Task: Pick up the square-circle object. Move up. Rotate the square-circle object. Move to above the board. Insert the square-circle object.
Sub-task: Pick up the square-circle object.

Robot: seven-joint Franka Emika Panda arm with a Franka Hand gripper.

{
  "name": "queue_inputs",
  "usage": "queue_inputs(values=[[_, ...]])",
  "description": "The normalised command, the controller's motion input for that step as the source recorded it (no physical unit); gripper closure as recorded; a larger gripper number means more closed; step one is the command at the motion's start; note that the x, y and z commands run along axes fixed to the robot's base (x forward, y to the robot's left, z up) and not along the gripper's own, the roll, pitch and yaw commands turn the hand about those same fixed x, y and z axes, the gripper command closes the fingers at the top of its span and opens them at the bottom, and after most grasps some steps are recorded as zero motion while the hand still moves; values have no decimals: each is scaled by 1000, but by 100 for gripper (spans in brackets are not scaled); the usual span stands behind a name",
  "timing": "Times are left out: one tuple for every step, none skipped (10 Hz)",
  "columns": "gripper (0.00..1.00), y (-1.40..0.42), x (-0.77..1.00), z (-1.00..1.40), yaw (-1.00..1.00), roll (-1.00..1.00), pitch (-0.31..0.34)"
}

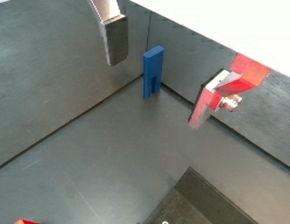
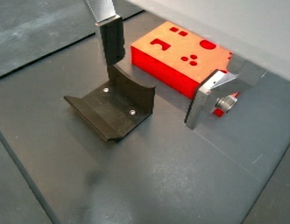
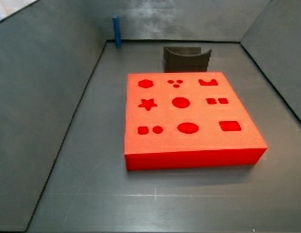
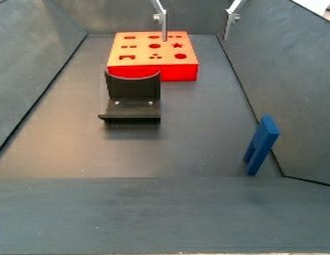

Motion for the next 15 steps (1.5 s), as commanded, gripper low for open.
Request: queue_inputs(values=[[0, 43, 0, -46, 0, 0, 7], [0, 0, 0, 0, 0, 7, 0], [0, 100, -34, 0, 0, 24, 0], [0, 226, -163, -14, -3, 33, 0], [0, 334, -243, -17, -29, 17, 0], [0, 411, -311, -9, -43, 3, 0], [0, 440, -320, -14, -46, 0, 0], [0, 511, -251, 0, 0, 0, 0], [0, 386, -66, -6, 0, 19, 0], [0, 357, -209, -17, 0, 14, 0], [0, 429, -360, -60, -29, 0, 0], [0, 491, -380, -63, -23, 0, -3], [0, 503, -403, -46, -29, 0, -13], [0, 511, -406, -23, -31, -6, -19], [0, 491, -380, -17, -34, -20, -17]])
